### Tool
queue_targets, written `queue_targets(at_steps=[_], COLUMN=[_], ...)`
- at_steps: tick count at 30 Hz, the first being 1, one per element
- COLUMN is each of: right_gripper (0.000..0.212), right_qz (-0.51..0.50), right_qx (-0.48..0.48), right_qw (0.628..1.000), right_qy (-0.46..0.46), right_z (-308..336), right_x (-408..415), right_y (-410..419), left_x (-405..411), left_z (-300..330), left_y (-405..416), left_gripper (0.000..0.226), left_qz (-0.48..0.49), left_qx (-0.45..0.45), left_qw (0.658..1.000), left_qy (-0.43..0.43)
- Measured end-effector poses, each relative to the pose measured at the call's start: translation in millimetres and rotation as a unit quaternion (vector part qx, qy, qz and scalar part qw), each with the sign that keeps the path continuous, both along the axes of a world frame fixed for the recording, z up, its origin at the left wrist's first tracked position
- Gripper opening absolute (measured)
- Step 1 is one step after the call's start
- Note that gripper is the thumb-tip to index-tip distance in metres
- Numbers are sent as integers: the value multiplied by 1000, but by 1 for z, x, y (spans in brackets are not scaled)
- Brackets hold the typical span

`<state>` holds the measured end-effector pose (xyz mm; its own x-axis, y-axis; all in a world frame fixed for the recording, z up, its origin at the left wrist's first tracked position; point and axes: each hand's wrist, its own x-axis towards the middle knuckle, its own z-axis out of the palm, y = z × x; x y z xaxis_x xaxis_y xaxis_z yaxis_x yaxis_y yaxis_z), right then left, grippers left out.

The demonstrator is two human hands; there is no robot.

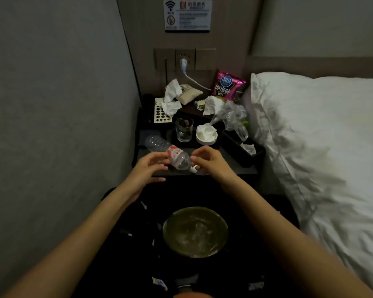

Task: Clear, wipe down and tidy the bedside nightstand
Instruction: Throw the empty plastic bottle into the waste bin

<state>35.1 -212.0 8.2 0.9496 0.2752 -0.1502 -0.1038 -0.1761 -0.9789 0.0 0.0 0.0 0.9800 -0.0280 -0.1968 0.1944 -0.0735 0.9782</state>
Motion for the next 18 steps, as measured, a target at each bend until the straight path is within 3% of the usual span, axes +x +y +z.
queue_targets(at_steps=[5,10,15,18], right_gripper=[44,75,74,63], right_qz=[24,57,81,85], right_qx=[-255,-438,-490,-483], right_qw=[960,873,838,833], right_qy=[-115,-206,-228,-255], right_z=[-28,-58,-78,-83], right_x=[35,80,108,112], right_y=[23,50,70,74], left_x=[28,72,113,130], left_z=[-14,-45,-58,-62], left_y=[1,14,34,44], left_gripper=[36,46,62,69], left_qz=[20,73,142,139], left_qx=[57,137,250,260], left_qw=[998,988,958,956], left_qy=[17,14,4,9])
